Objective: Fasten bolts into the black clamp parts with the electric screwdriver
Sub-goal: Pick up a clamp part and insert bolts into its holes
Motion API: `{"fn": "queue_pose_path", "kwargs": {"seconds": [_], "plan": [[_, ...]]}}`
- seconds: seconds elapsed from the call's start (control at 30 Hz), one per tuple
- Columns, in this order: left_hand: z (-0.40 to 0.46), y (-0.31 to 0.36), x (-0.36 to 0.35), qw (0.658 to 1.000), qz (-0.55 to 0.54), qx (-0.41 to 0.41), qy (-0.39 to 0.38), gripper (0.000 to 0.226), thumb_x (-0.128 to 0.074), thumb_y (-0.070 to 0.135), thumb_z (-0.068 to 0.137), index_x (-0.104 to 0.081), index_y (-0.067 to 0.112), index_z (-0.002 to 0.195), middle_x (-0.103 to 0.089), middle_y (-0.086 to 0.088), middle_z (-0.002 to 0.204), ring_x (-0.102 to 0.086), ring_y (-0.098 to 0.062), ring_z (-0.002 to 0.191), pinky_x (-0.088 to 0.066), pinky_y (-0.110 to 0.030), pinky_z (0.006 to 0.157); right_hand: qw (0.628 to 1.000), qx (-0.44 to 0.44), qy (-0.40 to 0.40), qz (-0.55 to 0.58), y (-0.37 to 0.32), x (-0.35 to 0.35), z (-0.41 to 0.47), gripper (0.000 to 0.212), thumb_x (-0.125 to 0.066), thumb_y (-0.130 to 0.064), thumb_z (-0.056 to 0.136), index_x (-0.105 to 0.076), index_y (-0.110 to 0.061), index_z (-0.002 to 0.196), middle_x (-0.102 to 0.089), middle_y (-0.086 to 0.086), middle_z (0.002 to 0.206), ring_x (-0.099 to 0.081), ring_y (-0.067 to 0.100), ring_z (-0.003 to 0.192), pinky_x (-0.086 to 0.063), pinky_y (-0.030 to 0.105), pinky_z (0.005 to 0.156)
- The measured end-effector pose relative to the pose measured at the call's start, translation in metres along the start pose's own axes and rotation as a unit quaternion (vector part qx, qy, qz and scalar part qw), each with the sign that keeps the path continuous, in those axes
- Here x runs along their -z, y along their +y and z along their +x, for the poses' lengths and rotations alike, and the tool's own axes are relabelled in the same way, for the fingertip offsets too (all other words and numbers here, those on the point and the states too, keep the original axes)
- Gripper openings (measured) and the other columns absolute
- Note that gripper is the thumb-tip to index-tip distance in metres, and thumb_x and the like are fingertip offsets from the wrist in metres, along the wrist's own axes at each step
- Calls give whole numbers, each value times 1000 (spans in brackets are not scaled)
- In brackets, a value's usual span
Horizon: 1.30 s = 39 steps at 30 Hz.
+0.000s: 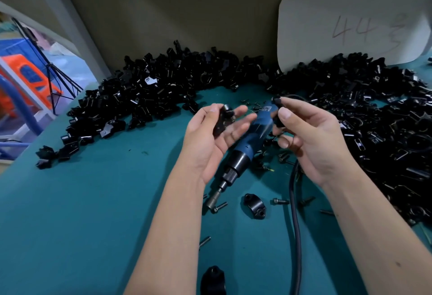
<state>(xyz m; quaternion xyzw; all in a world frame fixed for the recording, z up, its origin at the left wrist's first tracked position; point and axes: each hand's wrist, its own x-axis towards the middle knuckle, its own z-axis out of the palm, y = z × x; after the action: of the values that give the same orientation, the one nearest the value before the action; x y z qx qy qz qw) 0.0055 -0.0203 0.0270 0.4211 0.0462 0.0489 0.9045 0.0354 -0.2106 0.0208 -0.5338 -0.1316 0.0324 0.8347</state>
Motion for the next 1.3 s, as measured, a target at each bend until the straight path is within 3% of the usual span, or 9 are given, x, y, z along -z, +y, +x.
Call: {"fn": "queue_pose_path", "kwargs": {"seconds": [0.1, 0.2, 0.3, 0.43, 0.5, 0.73, 1.07, 1.17, 1.3], "plan": [[3, -3, -1, 989, 125, 3, 75, 15, -33, 18, 114, -45, 8, 113, -78, -19, 99, -70, -20, 59, -45, -20, 41, 1000, -1, -4, -9, -1, 1, -1, 27, -81, -23, 79, -81, -22, 105, -74, 9, 100, -66, 18, 74, -48, 22, 52], [4, -5, 5, 978, 181, -11, 106, 23, -34, 27, 114, -48, 8, 114, -65, 0, 62, -39, -10, 39, -26, -20, 33, 999, 4, -18, -46, -4, 4, -1, 32, -81, -20, 80, -79, -22, 112, -70, 11, 111, -65, 20, 83, -50, 24, 57], [5, -4, 7, 983, 162, -12, 82, 19, -35, 24, 113, -49, 11, 113, -42, 4, 55, -31, -9, 41, -23, -20, 34, 997, 9, -27, -68, -4, 5, -1, 36, -82, -15, 79, -78, -26, 113, -70, 4, 108, -64, 16, 89, -53, 25, 64], [1, -2, 5, 992, 128, 2, 9, 5, -44, 8, 107, -49, 10, 109, -64, -8, 71, -47, -15, 54, -35, -21, 42, 996, 20, -25, -84, -2, 3, -1, 38, -82, -4, 79, -79, -27, 110, -70, 0, 99, -61, 12, 88, -54, 26, 68], [-1, -3, 3, 990, 140, -16, -22, 19, -56, -1, 101, -52, 10, 117, -76, -15, 92, -57, -15, 62, -44, -20, 49, 996, 18, -17, -90, -2, 3, -1, 34, -81, -4, 80, -77, -23, 108, -70, 3, 101, -63, 15, 88, -53, 25, 65], [-3, -14, -3, 975, 193, -85, -73, 43, -69, -11, 91, -51, 13, 123, -77, -24, 104, -69, -21, 67, -55, -22, 63, 999, -36, -19, -2, -2, 3, 1, 35, -73, -20, 94, -69, -26, 128, -51, 15, 93, -50, 14, 60, -36, 20, 44], [-4, -20, -10, 978, 159, -12, -133, 18, -71, 17, 93, -55, 21, 102, -77, -21, 98, -67, -18, 64, -51, -19, 54, 999, -21, 23, 42, -4, 3, 3, 17, -79, -35, 82, -68, -26, 71, -55, -11, 67, -42, 3, 45, -29, 13, 35], [-3, -20, -10, 979, 162, -15, -123, 14, -71, 22, 94, -61, 25, 101, -76, -18, 90, -62, -15, 58, -49, -18, 51, 999, -24, 20, 38, -2, 3, 4, 10, -78, -29, 83, -76, -19, 84, -63, -4, 75, -50, 6, 54, -37, 14, 42], [0, -20, -8, 983, 157, -28, -90, 12, -52, 21, 108, -62, 23, 112, -75, -14, 86, -61, -16, 59, -48, -20, 51, 998, -43, -13, 33, -1, 5, 4, 30, -78, -14, 81, -77, -12, 111, -70, 7, 84, -60, 11, 68, -49, 16, 59]]}}
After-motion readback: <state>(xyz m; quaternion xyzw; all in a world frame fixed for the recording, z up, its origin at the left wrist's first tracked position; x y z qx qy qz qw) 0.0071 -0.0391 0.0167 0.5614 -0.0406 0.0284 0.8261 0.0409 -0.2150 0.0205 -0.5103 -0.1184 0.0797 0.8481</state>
